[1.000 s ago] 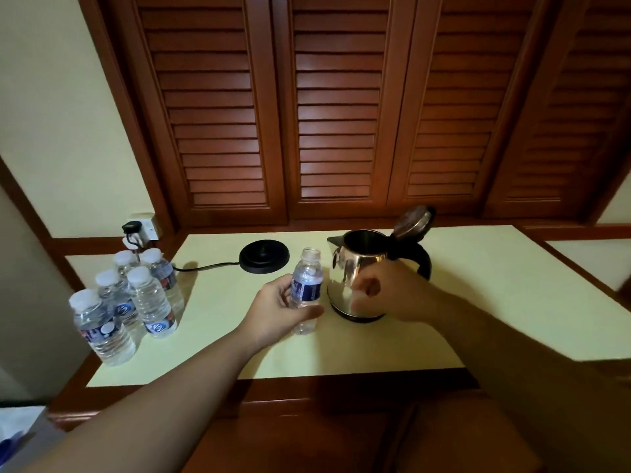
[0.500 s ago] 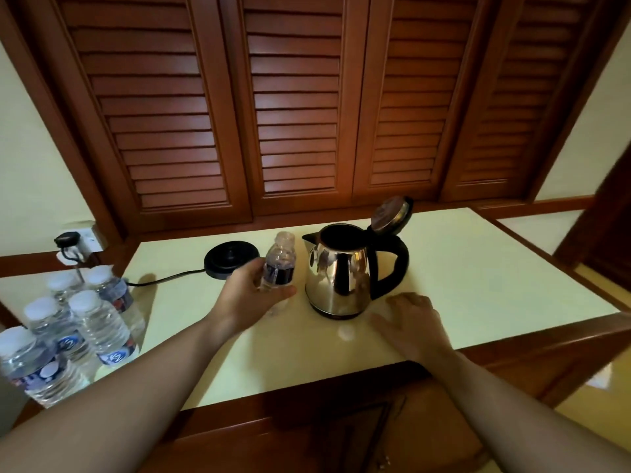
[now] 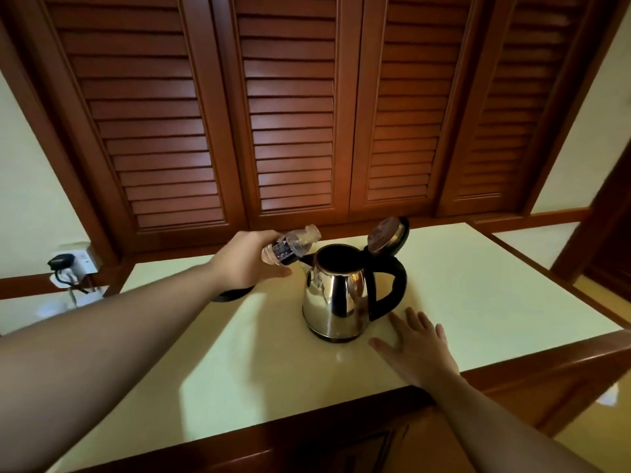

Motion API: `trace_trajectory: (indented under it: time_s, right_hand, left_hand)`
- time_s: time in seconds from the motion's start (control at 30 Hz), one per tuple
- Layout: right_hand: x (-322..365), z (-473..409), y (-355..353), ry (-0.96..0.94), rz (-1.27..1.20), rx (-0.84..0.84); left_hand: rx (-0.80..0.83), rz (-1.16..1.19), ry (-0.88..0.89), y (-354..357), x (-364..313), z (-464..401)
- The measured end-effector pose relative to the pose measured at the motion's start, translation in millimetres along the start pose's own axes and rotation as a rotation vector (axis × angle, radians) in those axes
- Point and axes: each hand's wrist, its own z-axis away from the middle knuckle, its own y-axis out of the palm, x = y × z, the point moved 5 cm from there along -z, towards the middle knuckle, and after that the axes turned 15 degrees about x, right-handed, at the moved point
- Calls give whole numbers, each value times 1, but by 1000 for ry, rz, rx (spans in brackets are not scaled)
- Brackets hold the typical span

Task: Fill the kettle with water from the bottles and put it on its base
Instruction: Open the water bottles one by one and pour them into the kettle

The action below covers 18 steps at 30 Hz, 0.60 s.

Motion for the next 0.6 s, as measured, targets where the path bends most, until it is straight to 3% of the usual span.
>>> trace_trajectory:
  time_s: [0.2,0.6]
  right_hand:
    - [0,-1,0,4,-10,-5]
    - [-3,-3,2,10,-37,-28]
  left_hand:
    - [126,-234,98,-29,-13,-17]
    - [247,-425,166,-63,-22,-32]
